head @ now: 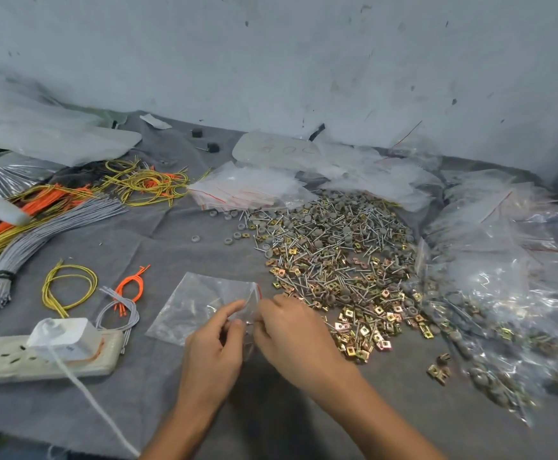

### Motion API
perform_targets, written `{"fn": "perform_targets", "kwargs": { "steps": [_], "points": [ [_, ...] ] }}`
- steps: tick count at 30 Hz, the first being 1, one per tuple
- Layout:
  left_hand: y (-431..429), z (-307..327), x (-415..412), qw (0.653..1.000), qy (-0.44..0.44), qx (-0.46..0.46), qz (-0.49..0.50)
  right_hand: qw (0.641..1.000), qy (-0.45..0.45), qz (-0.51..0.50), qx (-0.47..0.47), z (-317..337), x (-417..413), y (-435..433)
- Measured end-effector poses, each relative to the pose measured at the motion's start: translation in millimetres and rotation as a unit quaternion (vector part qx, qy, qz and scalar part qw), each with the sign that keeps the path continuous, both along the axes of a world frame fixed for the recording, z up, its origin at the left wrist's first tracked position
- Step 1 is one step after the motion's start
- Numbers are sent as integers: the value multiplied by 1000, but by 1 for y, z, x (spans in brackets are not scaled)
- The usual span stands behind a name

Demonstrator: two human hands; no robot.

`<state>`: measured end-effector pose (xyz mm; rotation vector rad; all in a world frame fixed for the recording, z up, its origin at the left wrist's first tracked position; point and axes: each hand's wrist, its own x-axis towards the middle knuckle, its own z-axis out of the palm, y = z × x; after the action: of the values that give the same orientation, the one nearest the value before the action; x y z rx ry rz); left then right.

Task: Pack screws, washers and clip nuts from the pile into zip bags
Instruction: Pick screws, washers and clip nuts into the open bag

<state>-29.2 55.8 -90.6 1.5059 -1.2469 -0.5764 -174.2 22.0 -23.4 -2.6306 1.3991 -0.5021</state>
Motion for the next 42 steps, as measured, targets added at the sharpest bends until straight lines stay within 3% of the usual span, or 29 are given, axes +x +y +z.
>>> {"fn": "perform_targets", "kwargs": {
  "steps": [6,11,15,18,22,31,37,42],
  "points": [
    [1,1,0,1000,1,2,2,998,-9,47,47,-8,-6,-6],
    [1,2,-1,1000,-9,2,0,989,-134,-27,59,-3,-37,-24],
    [2,4,-2,1000,-1,8,-4,984,-44,-161,62,8,-89,-77],
    [2,3,-2,1000,-2,9,-5,974,6,-206,89,9,-116,-105],
    [2,1,0,1000,-18,16,-6,970,44,-184,155,2,-121,-117],
    [2,5,-2,1000,-5,12,-10,971,118,-156,138,4,-105,-116],
    [1,2,-1,1000,0,17,-5,970,71,-163,167,6,-108,-115],
    [1,0,0,1000,5,18,-6,969,-52,-190,151,15,-120,-110]
  ]
}}
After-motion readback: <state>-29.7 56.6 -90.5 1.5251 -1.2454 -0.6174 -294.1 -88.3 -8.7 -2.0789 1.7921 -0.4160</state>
